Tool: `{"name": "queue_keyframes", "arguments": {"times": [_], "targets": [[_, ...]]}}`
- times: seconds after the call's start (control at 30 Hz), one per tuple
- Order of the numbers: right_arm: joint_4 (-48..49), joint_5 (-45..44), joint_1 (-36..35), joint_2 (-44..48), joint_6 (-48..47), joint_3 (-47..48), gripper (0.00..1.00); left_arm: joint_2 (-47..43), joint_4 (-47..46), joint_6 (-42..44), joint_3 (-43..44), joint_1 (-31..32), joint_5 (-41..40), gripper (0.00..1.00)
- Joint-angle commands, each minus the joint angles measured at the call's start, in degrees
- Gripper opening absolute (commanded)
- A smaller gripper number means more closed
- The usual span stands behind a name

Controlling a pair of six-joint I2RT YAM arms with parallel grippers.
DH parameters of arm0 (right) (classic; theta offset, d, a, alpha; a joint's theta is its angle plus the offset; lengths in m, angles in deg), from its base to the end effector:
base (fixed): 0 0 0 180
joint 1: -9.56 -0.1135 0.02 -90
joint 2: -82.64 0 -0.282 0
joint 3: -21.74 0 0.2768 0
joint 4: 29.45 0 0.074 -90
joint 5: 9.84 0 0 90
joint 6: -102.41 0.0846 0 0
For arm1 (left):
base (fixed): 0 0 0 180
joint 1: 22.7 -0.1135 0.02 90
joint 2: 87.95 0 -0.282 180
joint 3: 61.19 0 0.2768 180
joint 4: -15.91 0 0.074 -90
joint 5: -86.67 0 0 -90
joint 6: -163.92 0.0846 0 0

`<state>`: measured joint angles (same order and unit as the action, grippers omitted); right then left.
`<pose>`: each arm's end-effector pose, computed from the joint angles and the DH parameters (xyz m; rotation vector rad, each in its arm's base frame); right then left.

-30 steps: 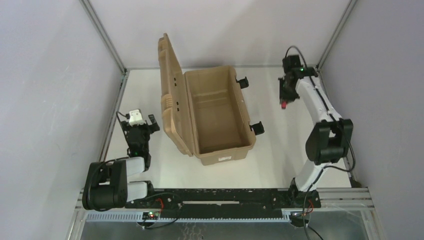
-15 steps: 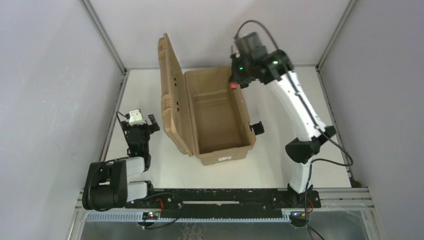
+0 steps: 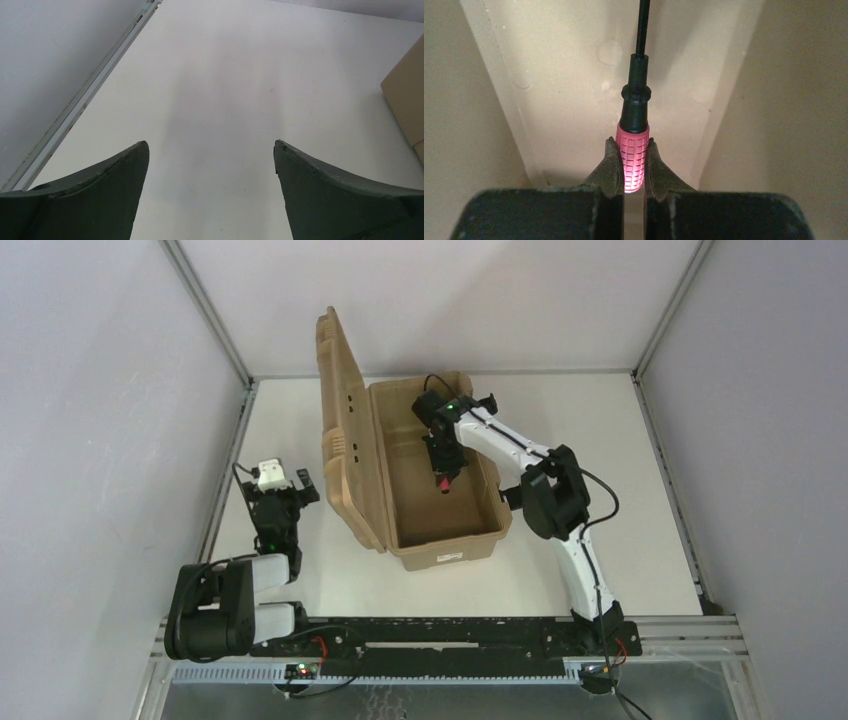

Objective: Put the screwdriver in the bin

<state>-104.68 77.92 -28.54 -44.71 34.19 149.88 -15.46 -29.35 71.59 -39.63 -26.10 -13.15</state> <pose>0.4037 0.3123 0.1888 -0.4016 2.8551 0.1478 0.2649 0.0302 0.1520 -0.2127 1.6571 0.1572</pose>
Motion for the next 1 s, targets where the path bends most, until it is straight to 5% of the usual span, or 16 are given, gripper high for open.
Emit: {"name": "queue_keyframes", "arguments": {"times": [0.0,0.23,0.4,0.57,0.8,0.97], "targets": [[5.9,0.0,-1.8,-1.8,-0.7,0.7,0.00,0.1,-3.8,1.1,1.9,-0.2,0.6,1.00],[8.2,0.0,-1.9,-6.4,-0.5,-0.9,0.00,0.1,-3.8,1.1,1.9,-0.2,0.6,1.00],[9.5,1.5,-2.0,-7.9,-0.2,-1.7,0.16,0.1,-3.8,1.1,1.9,-0.2,0.7,1.00],[8.7,1.3,-2.0,-7.1,-0.2,-0.8,0.44,0.1,-3.8,1.1,1.9,-0.1,0.7,1.00],[6.1,0.3,-2.0,-2.7,-1.1,3.8,0.57,0.1,-3.8,1.1,1.9,-0.2,0.6,1.00],[4.2,-1.8,-2.0,2.4,-2.0,7.3,0.77,0.1,-3.8,1.1,1.9,-0.1,0.6,1.00]]}}
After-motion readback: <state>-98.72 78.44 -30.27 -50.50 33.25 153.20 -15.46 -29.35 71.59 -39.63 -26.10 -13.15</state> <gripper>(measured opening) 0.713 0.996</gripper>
